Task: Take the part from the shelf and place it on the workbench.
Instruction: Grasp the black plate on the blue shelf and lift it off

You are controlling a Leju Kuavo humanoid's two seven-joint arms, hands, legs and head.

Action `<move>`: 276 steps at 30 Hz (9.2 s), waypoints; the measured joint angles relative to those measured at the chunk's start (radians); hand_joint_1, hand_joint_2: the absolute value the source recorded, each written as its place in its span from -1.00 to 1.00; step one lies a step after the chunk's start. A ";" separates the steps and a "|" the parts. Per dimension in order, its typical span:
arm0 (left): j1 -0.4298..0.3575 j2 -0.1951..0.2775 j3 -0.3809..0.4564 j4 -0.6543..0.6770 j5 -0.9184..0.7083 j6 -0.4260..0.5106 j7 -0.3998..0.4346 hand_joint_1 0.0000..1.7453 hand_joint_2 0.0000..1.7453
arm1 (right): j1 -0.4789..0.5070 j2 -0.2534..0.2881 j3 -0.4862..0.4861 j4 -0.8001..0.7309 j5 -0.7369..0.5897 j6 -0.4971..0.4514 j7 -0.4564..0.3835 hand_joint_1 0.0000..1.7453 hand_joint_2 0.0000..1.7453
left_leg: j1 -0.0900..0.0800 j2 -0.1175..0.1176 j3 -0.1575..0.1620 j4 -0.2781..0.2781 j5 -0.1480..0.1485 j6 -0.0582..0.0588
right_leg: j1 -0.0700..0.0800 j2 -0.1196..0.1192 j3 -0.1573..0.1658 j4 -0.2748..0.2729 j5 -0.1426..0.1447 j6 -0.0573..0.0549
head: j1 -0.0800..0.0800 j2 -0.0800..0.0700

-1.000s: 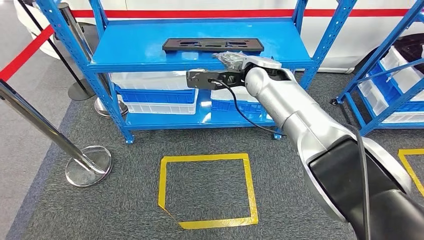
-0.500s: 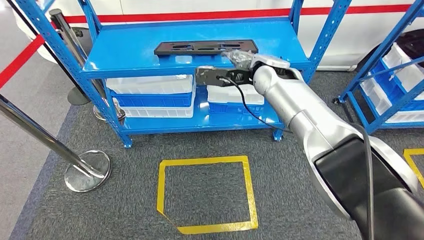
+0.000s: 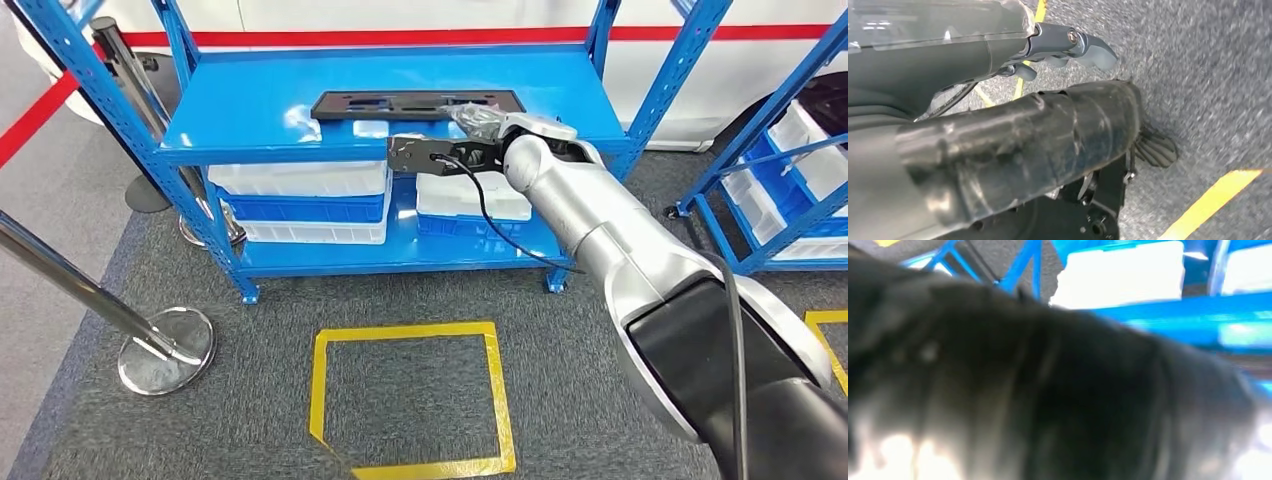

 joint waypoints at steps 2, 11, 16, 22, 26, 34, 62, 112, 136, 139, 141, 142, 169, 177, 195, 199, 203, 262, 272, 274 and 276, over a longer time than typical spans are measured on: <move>0.000 0.000 0.001 0.000 0.000 0.000 0.000 -1.00 -1.00 | 0.001 -0.005 0.001 0.001 0.002 0.000 0.000 -1.00 -1.00 | 0.001 0.001 0.012 -0.004 -0.009 0.008 | -0.005 -0.001 -0.069 0.122 -0.044 0.005 | 0.000 0.000; 0.000 -0.001 0.007 0.000 -0.002 0.000 0.000 -1.00 -1.00 | 0.006 -0.027 0.008 0.006 -0.002 -0.005 -0.004 -1.00 -1.00 | -0.002 -0.005 0.059 0.013 -0.067 -0.017 | -0.011 -0.003 -0.069 -0.026 0.108 0.004 | 0.000 0.000; -0.001 -0.001 0.007 0.000 -0.006 0.000 0.001 -1.00 -1.00 | 0.004 -0.033 0.020 0.004 0.005 -0.001 -0.025 -1.00 -1.00 | 0.004 -0.001 0.025 0.092 -0.115 -0.040 | -0.015 0.001 -0.040 -0.051 0.094 -0.024 | 0.000 0.000; 0.001 -0.001 0.007 0.000 -0.008 -0.001 -0.004 -1.00 -1.00 | 0.019 -0.033 0.033 0.005 0.010 0.002 -0.028 -1.00 -1.00 | 0.001 0.000 -0.096 0.200 -0.055 -0.034 | -0.003 0.003 0.002 -0.050 0.059 -0.036 | -0.001 0.000; 0.000 0.001 0.008 0.000 -0.009 0.000 -0.006 -1.00 -1.00 | 0.017 -0.033 0.046 0.006 0.020 0.002 -0.031 -1.00 -1.00 | -0.012 0.000 -0.024 0.023 0.015 -0.008 | 0.001 0.004 0.018 -0.053 0.043 -0.025 | -0.001 0.000; -0.001 -0.003 0.009 0.000 -0.011 -0.001 -0.006 -1.00 -1.00 | 0.013 -0.035 0.058 0.000 0.021 -0.001 -0.035 -1.00 -1.00 | -0.004 0.003 0.012 -0.012 0.003 0.015 | -0.005 -0.001 -0.093 0.154 -0.049 0.008 | 0.000 0.000; -0.017 -0.019 0.009 0.000 -0.053 0.006 0.010 -1.00 -1.00 | 0.119 0.120 0.228 -0.011 0.093 -0.068 -0.024 -1.00 -1.00 | -0.011 0.003 -0.006 -0.006 0.014 0.002 | 0.003 0.005 0.019 -0.055 0.035 -0.011 | -0.002 0.000; -0.008 -0.033 0.010 0.002 -0.069 0.007 0.024 -1.00 -1.00 | 0.161 0.201 0.484 -0.105 -0.087 -0.066 0.033 -1.00 -1.00 | -0.004 0.002 -0.047 0.206 -0.146 -0.034 | -0.003 -0.004 -0.007 -0.082 0.087 -0.047 | -0.006 0.000; -0.001 -0.025 0.016 0.005 -0.073 0.018 0.042 -1.00 -1.00 | 0.157 0.154 0.519 -0.023 -0.109 -0.105 0.005 -1.00 -1.00 | -0.011 -0.002 0.065 0.007 -0.069 -0.004 | 0.013 -0.004 -0.056 -0.039 0.106 -0.036 | -0.005 0.000; -0.004 -0.020 0.017 0.004 -0.072 0.017 0.038 -1.00 -1.00 | 0.154 0.145 0.520 -0.017 -0.109 -0.107 0.009 -1.00 -1.00 | -0.011 0.002 0.070 0.012 -0.081 -0.018 | 0.002 -0.002 -0.033 -0.069 0.098 -0.038 | -0.006 0.000; -0.002 -0.017 0.017 0.003 -0.070 0.016 0.035 -1.00 -1.00 | 0.148 0.131 0.521 -0.014 -0.109 -0.109 0.011 -1.00 -1.00 | -0.008 0.002 0.034 0.088 -0.115 -0.027 | -0.005 -0.004 -0.014 -0.082 0.096 -0.042 | -0.007 0.000; -0.001 -0.017 0.018 0.003 -0.070 0.014 0.034 -1.00 -1.00 | 0.146 0.120 0.521 -0.011 -0.109 -0.109 0.010 -1.00 -1.00 | -0.005 0.002 -0.005 0.155 -0.137 -0.032 | -0.005 -0.005 -0.008 -0.083 0.092 -0.045 | -0.008 0.000; -0.001 0.010 0.049 0.003 -0.068 -0.009 0.019 -1.00 -1.00 | 0.174 0.000 0.490 0.010 -0.149 -0.083 -0.066 -1.00 -1.00 | 0.003 -0.001 0.013 0.021 -0.029 -0.033 | -0.010 0.000 -0.037 -0.041 0.077 -0.012 | -0.007 0.000; 0.001 0.014 0.055 0.003 -0.069 -0.007 0.023 -1.00 -1.00 | 0.189 -0.001 0.481 0.011 -0.161 -0.069 -0.084 -1.00 -1.00 | 0.001 0.001 -0.094 0.238 -0.098 -0.034 | 0.000 -0.001 -0.027 -0.048 0.077 -0.035 | -0.008 0.000; -0.003 0.018 0.059 0.003 -0.080 -0.012 0.004 -1.00 -1.00 | 0.216 0.000 0.478 0.002 -0.160 -0.070 -0.092 -1.00 -1.00 | -0.004 0.002 0.024 0.011 -0.028 -0.001 | -0.015 -0.005 -0.053 -0.001 0.071 0.011 | -0.007 0.000; -0.004 0.017 0.059 0.003 -0.086 -0.013 0.003 -1.00 -1.00 | 0.221 -0.004 0.478 0.000 -0.160 -0.078 -0.094 -1.00 1.00 | -0.004 0.003 0.020 0.014 -0.031 -0.021 | -0.010 -0.003 -0.035 -0.041 0.073 -0.009 | -0.007 0.000; -0.003 0.013 0.059 0.003 -0.092 -0.013 0.004 -1.00 -1.00 | 0.226 -0.012 0.478 -0.002 -0.159 -0.085 -0.101 -1.00 1.00 | 0.000 0.004 -0.045 0.162 -0.114 -0.036 | -0.013 -0.005 -0.027 -0.052 0.077 -0.028 | -0.007 0.000; -0.008 -0.019 0.083 0.003 -0.088 -0.011 -0.002 -1.00 -1.00 | -0.125 -0.154 0.462 -0.187 0.047 -0.251 0.057 1.00 1.00 | -0.014 0.000 0.010 0.012 -0.019 -0.006 | -0.003 -0.005 -0.021 -0.056 0.074 -0.006 | -0.006 0.000; -0.004 -0.019 0.095 0.003 -0.081 -0.034 -0.065 -1.00 1.00 | -0.211 -0.196 0.426 -0.318 0.042 -0.183 0.072 1.00 1.00 | -0.014 0.000 0.009 0.012 -0.019 -0.006 | -0.003 -0.005 -0.021 -0.056 0.074 -0.006 | -0.006 0.000; -0.004 -0.019 0.099 0.003 -0.079 -0.034 -0.069 -1.00 1.00 | -0.224 -0.201 0.419 -0.336 0.036 -0.173 0.073 1.00 1.00 | -0.014 0.000 0.009 0.012 -0.019 -0.006 | -0.003 -0.005 -0.021 -0.056 0.074 -0.006 | -0.006 0.000; -0.003 -0.019 0.102 0.003 -0.078 -0.034 -0.070 -1.00 1.00 | -0.233 -0.205 0.414 -0.348 0.035 -0.171 0.073 1.00 1.00 | -0.014 0.000 0.009 0.012 -0.019 -0.006 | -0.003 -0.005 -0.021 -0.057 0.074 -0.006 | -0.006 0.000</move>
